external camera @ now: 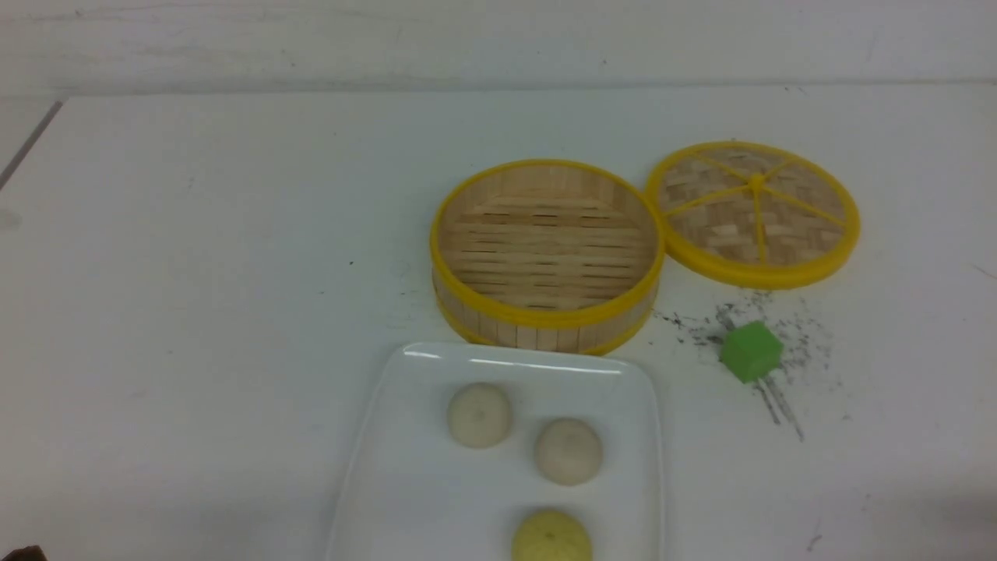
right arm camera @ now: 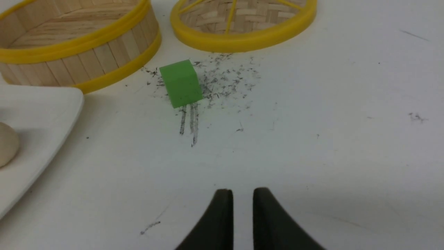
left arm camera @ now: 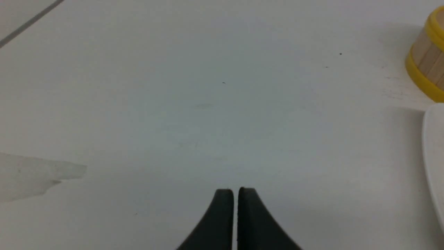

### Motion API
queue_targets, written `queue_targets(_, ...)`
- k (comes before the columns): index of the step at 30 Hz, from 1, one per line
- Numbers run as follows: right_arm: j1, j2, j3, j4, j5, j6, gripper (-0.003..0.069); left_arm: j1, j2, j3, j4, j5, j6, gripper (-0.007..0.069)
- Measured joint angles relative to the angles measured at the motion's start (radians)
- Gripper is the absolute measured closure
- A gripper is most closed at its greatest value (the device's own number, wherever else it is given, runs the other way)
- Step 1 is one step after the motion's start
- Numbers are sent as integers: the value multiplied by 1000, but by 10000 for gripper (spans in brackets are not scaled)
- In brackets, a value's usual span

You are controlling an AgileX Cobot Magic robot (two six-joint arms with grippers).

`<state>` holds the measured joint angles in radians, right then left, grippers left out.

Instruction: Put the steamed buns into the plate on the white tablecloth.

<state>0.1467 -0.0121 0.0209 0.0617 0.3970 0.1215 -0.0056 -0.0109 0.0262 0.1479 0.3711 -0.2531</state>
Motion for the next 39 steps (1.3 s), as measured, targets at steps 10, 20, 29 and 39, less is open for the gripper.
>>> queue_targets(10,0,0,0,0,0,1,539,0,0,0,7,1,-1,571)
queue_targets(20,0,0,0,0,0,1,524,0,0,-1,16,6,-1,570)
queue_targets(29,0,0,0,0,0,1,512,0,0,-1,18,7,-1,559)
queue_targets(39,0,0,0,0,0,1,498,0,0,-1,19,7,-1,556)
